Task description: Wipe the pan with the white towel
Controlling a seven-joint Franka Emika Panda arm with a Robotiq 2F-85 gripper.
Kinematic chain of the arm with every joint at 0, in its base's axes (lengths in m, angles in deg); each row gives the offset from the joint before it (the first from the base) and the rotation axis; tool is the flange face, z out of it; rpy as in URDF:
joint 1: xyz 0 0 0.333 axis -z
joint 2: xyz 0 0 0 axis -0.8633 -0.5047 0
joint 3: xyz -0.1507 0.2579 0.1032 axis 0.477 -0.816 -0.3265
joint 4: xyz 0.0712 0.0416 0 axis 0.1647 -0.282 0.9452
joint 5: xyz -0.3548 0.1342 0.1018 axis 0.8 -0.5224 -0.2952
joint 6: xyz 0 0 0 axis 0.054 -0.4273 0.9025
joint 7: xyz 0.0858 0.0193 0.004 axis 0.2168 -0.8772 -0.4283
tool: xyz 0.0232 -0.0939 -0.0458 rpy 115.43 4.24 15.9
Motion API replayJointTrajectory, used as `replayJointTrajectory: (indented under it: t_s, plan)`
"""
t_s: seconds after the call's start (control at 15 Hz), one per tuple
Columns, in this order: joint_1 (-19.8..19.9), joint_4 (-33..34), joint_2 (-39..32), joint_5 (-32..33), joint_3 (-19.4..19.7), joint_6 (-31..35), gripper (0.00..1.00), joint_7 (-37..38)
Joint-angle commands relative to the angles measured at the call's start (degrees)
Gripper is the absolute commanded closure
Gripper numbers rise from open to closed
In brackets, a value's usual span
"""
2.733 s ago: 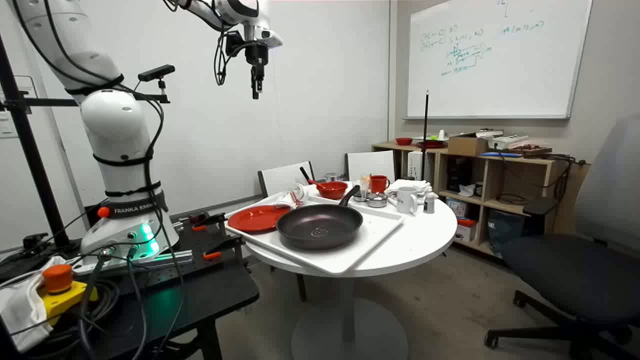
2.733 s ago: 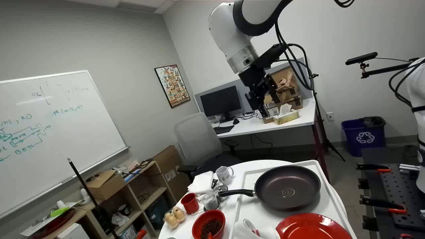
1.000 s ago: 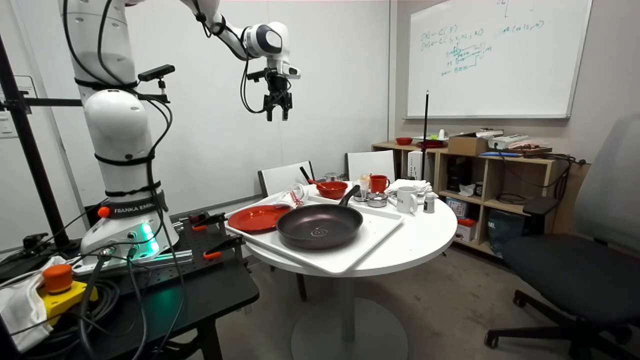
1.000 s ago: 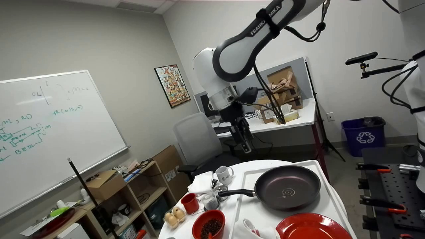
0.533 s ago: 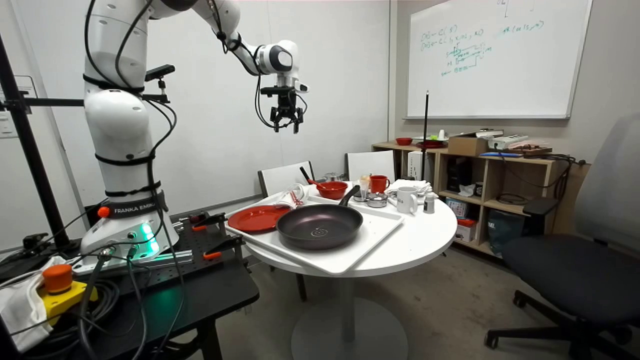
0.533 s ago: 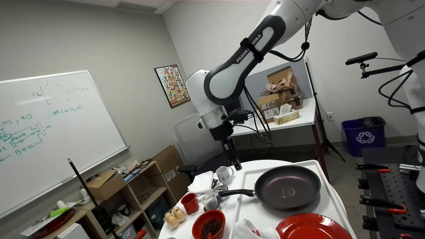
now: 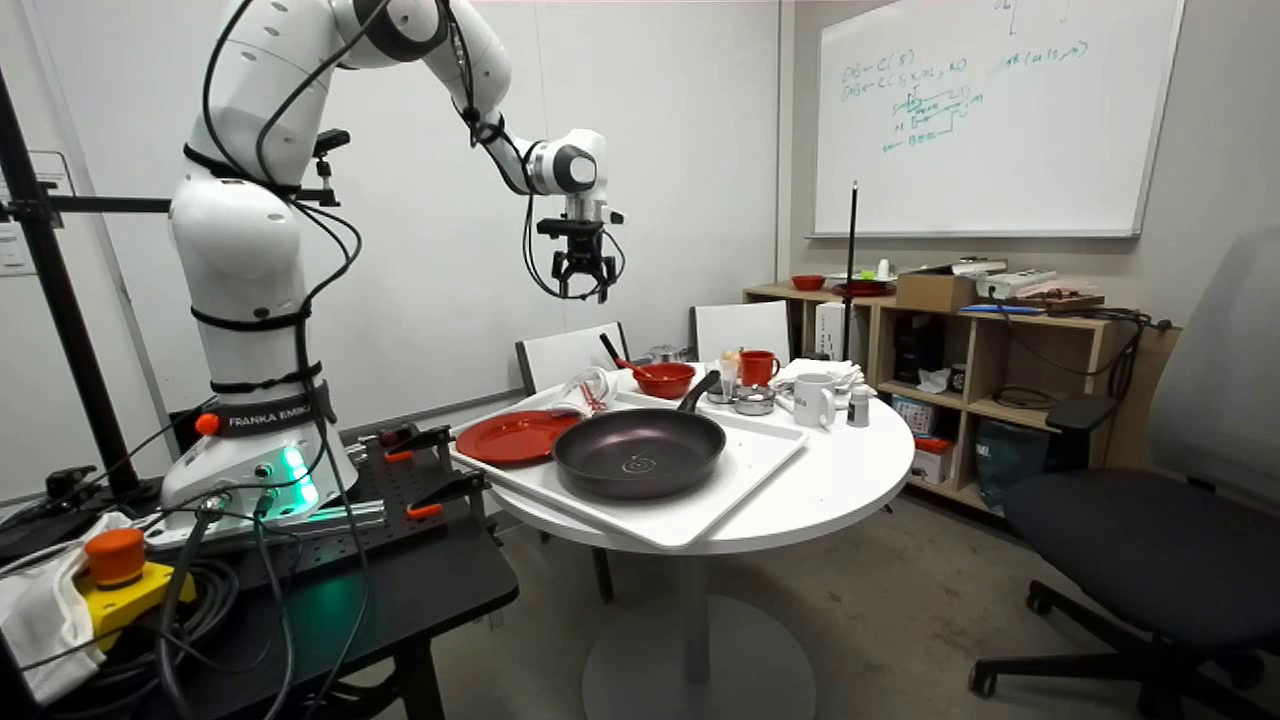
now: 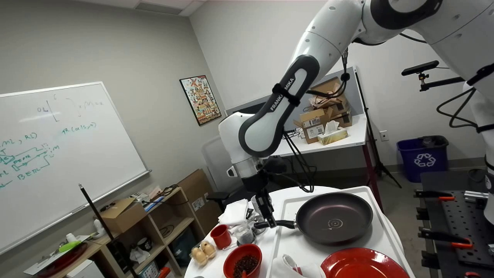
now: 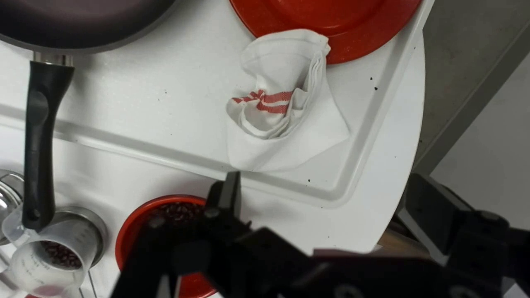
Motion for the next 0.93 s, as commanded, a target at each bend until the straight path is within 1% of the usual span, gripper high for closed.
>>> replayJointTrajectory:
  t_s: [0.0,0.2,0.27,0.67,0.87]
  plan:
    - [-0.58,-1.79,-1.51,-1.54,0.45,4.7,0.0,0.56]
    - [-0.37,-3.89,0.89,-1.42,0.34,5.47,0.0,0.77]
    - [-0.67,-1.61,-1.84,-0.63,0.64,4.21,0.0,0.31]
    - [-0.66,-2.14,-0.45,-0.61,0.63,4.32,0.0,0.37]
    - [-0.22,-1.16,-2.84,-0.78,0.24,4.98,0.0,-2.53]
